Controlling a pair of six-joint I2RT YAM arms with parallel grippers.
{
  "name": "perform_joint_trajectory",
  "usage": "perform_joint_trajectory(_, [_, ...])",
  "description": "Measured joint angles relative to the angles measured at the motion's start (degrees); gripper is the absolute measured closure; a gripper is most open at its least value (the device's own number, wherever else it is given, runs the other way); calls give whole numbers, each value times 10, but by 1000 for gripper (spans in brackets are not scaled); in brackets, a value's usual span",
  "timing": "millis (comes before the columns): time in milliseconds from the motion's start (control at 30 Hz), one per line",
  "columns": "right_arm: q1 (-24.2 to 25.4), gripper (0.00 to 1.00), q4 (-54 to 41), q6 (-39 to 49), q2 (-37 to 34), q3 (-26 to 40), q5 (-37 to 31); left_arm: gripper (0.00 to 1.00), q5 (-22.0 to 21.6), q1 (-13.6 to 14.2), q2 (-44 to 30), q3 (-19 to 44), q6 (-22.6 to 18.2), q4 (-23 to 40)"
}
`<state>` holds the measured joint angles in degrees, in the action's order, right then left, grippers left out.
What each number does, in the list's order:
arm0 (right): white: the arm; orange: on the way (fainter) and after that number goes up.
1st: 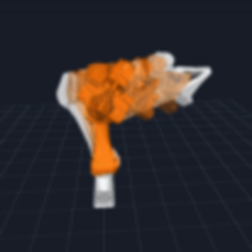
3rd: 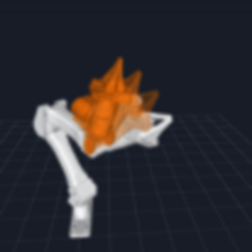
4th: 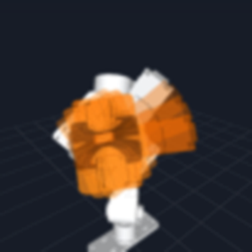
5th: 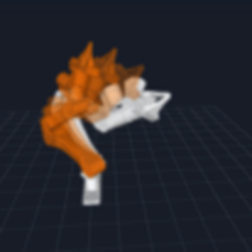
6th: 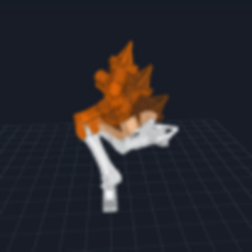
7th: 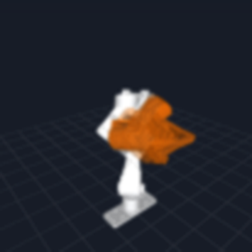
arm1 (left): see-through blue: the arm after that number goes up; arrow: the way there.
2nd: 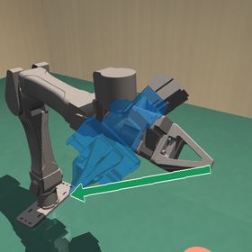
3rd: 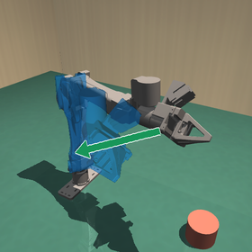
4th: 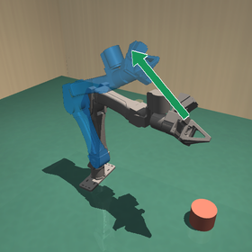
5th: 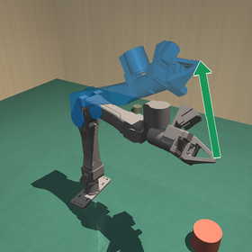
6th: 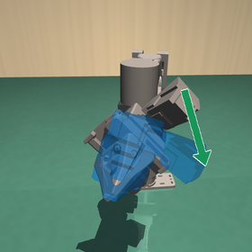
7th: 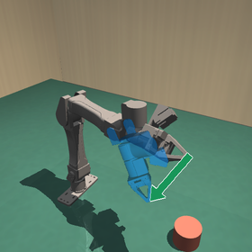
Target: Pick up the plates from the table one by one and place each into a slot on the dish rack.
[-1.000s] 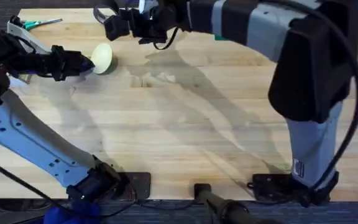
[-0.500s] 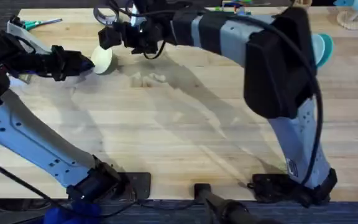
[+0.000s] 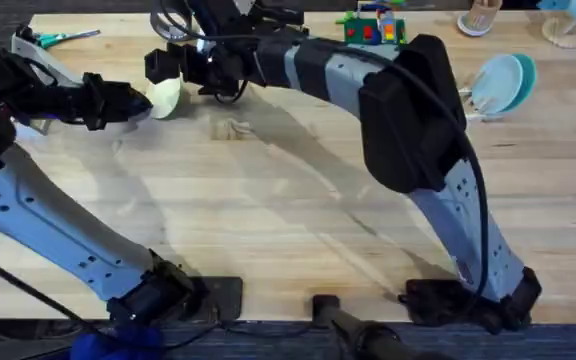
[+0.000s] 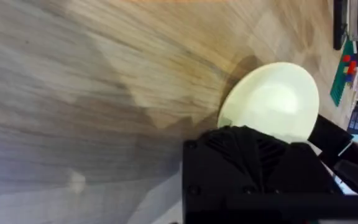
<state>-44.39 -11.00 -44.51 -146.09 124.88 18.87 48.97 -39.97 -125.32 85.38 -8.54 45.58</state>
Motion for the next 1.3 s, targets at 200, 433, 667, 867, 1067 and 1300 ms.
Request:
perform_joint_trajectory(200, [0,7,23,-38,-1,0,-17,961,0,0,0,0,0,0])
perform_joint_trajectory(433, [-3,7,51,-93,-26,5,-25,961,0,0,0,0,0,0])
perform_joint_trajectory(667, [-8,7,70,-108,-32,9,-28,961,0,0,0,0,0,0])
perform_joint_trajectory(867, [-17,7,72,-110,-32,9,-28,961,0,0,0,0,0,0])
perform_joint_trajectory(1067, [-19,7,73,-121,-32,9,-28,961,0,0,0,0,0,0])
perform_joint_trajectory(1300, [-19,38,73,-127,-32,9,-28,960,0,0,0,0,0,0])
